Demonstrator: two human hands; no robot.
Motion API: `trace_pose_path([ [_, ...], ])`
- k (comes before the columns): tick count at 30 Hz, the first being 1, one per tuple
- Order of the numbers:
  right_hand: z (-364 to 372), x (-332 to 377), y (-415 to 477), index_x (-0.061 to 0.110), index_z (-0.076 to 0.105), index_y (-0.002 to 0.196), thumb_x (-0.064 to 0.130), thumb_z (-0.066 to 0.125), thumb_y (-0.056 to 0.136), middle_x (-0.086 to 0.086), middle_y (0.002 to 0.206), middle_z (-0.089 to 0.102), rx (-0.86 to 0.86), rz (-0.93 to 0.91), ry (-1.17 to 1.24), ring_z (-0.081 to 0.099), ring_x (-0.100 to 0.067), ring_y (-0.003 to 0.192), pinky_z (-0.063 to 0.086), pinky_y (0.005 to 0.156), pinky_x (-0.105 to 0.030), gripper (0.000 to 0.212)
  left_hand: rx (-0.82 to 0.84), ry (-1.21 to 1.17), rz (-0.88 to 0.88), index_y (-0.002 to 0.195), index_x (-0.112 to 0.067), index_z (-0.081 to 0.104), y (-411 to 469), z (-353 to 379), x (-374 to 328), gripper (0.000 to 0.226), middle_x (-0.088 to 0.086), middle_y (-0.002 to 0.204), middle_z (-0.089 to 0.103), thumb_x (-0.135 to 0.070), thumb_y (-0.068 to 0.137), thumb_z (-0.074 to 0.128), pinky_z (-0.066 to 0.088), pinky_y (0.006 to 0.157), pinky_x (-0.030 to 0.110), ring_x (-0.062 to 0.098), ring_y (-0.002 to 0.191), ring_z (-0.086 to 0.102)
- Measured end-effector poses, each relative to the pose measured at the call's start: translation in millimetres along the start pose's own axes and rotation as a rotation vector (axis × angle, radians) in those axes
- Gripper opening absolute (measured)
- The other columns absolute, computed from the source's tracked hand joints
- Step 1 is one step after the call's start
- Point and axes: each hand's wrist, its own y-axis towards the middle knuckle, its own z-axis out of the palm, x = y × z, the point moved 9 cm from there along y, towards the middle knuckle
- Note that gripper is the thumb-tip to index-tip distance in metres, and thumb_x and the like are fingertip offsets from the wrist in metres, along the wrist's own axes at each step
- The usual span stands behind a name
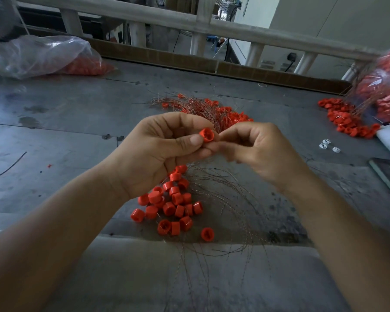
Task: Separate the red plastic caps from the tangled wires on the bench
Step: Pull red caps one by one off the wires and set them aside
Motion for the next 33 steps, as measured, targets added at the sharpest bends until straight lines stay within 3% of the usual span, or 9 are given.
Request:
trace_pose_path([
  [4, -57.6, -41.0, 10.9, 0.024, 0.066, 0.074, 0.017, 0.067, 0.082, 0.017, 0.061, 0.057, -0.327, 0.113, -0.280, 0.052, 0.003, 0.058, 0.040, 0.060, -0.011, 0.010, -0.082, -0.025, 0.009, 0.076, -0.007, 0.073, 1.2, -8.9, -1.0, 0.021, 0.011, 0.079, 0.071, 0.001, 0.068, 0.056, 0.056, 0.064, 0.019, 0.015, 0.072, 0.070],
  [8, -67.5, -72.5, 15.6, 0.016, 0.069, 0.093, 0.014, 0.061, 0.085, 0.011, 0.075, 0.062, -0.363, 0.209, -0.491, 0.050, 0.004, 0.064, 0.033, 0.057, -0.001, 0.011, -0.103, -0.038, 0.010, 0.076, -0.007, 0.073, -0.1, -9.7, -1.5, 0.021, 0.011, 0.079, 0.071, 0.001, 0.067, 0.056, 0.055, 0.064, 0.019, 0.016, 0.072, 0.070],
  [11, -56.3, -79.9, 21.2, 0.014, 0.059, 0.120, 0.010, 0.053, 0.090, -0.005, 0.120, 0.060, -0.282, 0.208, -0.598, 0.055, -0.014, 0.103, 0.036, 0.087, -0.015, 0.031, -0.115, -0.045, 0.012, 0.075, -0.007, 0.073, -0.2, -10.7, -1.9, 0.020, 0.011, 0.078, 0.072, 0.001, 0.067, 0.056, 0.055, 0.063, 0.019, 0.016, 0.072, 0.070],
  [13, -49.2, -78.3, 27.7, 0.014, 0.045, 0.134, 0.009, 0.048, 0.092, -0.006, 0.140, 0.043, -0.232, 0.172, -0.668, 0.039, -0.019, 0.128, 0.025, 0.102, -0.021, 0.043, -0.119, -0.046, 0.012, 0.075, -0.006, 0.073, 0.2, -10.7, -1.4, 0.020, 0.011, 0.078, 0.071, 0.001, 0.067, 0.056, 0.056, 0.063, 0.020, 0.016, 0.071, 0.070],
  [15, -45.2, -80.7, 33.1, 0.015, 0.032, 0.141, 0.010, 0.044, 0.094, -0.007, 0.149, 0.028, -0.202, 0.171, -0.689, 0.023, -0.019, 0.137, 0.016, 0.109, -0.024, 0.049, -0.116, -0.044, 0.004, 0.074, -0.006, 0.073, 0.6, -9.4, 0.0, 0.020, 0.011, 0.077, 0.071, 0.002, 0.067, 0.056, 0.056, 0.062, 0.019, 0.016, 0.071, 0.070],
  [19, -42.9, -97.6, 37.0, 0.018, 0.020, 0.145, 0.018, 0.039, 0.097, -0.007, 0.154, 0.011, -0.149, 0.270, -0.705, 0.010, -0.020, 0.141, 0.010, 0.112, -0.031, 0.051, -0.105, -0.040, -0.011, 0.074, -0.006, 0.073, 1.2, -7.2, 1.3, 0.020, 0.010, 0.077, 0.071, 0.002, 0.066, 0.056, 0.055, 0.061, 0.019, 0.015, 0.070, 0.070],
  [27, -42.2, -116.8, 50.7, 0.025, 0.014, 0.146, 0.019, 0.036, 0.098, -0.006, 0.155, 0.000, -0.089, 0.335, -0.740, 0.003, -0.022, 0.142, 0.009, 0.113, -0.040, 0.053, -0.116, -0.034, -0.036, 0.076, -0.005, 0.072, 0.8, -8.5, 4.5, 0.020, 0.012, 0.079, 0.071, 0.002, 0.067, 0.056, 0.056, 0.061, 0.019, 0.016, 0.071, 0.070],
  [30, -42.0, -113.7, 50.8, 0.022, 0.025, 0.144, 0.010, 0.037, 0.096, -0.004, 0.154, 0.016, -0.066, 0.281, -0.692, 0.013, -0.020, 0.140, 0.011, 0.111, -0.030, 0.051, -0.122, -0.027, -0.032, 0.076, -0.005, 0.072, 0.5, -9.5, 4.4, 0.020, 0.011, 0.078, 0.071, 0.002, 0.067, 0.056, 0.055, 0.061, 0.019, 0.016, 0.070, 0.070],
  [33, -44.6, -99.8, 48.4, 0.018, 0.045, 0.134, 0.001, 0.042, 0.092, -0.004, 0.142, 0.039, -0.098, 0.201, -0.680, 0.033, -0.020, 0.131, 0.023, 0.104, -0.026, 0.045, -0.127, -0.021, -0.030, 0.076, -0.006, 0.073, 0.0, -10.1, 3.9, 0.020, 0.011, 0.078, 0.071, 0.001, 0.067, 0.056, 0.055, 0.061, 0.019, 0.016, 0.070, 0.070],
])
